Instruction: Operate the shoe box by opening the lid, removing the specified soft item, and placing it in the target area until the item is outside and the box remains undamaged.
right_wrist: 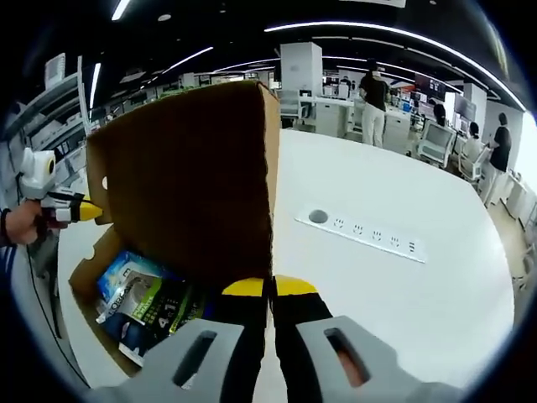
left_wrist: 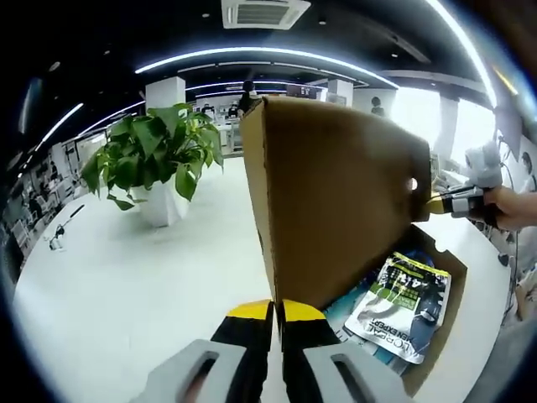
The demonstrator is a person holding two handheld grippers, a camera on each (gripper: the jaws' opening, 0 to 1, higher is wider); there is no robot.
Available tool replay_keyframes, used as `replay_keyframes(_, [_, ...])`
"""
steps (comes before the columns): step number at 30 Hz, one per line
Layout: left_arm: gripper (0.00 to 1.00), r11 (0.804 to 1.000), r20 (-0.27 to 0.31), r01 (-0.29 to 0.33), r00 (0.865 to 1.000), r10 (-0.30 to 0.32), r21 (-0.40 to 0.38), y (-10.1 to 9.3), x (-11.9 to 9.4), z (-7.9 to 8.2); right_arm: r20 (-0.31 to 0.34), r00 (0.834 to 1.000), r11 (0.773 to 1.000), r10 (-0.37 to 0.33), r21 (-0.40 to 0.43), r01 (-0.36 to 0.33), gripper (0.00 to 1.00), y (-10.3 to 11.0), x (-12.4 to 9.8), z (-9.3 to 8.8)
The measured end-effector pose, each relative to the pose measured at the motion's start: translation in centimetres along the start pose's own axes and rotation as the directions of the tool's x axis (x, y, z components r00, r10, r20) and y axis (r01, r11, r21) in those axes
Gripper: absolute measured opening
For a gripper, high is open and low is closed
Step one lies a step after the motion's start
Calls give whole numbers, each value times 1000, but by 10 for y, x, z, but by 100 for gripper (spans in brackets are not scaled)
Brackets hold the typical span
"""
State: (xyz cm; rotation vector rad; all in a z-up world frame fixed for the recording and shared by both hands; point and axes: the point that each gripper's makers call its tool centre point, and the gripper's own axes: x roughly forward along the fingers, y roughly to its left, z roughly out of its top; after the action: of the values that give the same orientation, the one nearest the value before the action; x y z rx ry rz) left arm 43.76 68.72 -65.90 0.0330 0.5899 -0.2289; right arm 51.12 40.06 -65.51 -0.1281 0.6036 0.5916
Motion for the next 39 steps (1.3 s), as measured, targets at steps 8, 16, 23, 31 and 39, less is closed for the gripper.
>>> replay_keyframes(8, [2,1000,-1,-8,1000,8,-4,4,7,3,4,1000,1000,0,18,0,0,-1,7,2])
replay_keyframes(16, [3,1000,-9,-14,1000,14,5,8,13,4,-3,1000,999,4,35,-4,0,-2,14,2])
replay_keyframes(23, [3,1000,-22,-20,1000,20,12,8,16,5,-21,1000,996,15,91,-13,0,-3,20,2])
replay_keyframes(31, [3,1000,-28,-18,999,19,12,7,15,5,-36,999,995,22,100,-18,0,-2,22,-1])
replay_keyframes(39, [3,1000,-35,-16,999,16,5,6,14,5,-56,998,994,23,112,-16,0,-1,24,-3])
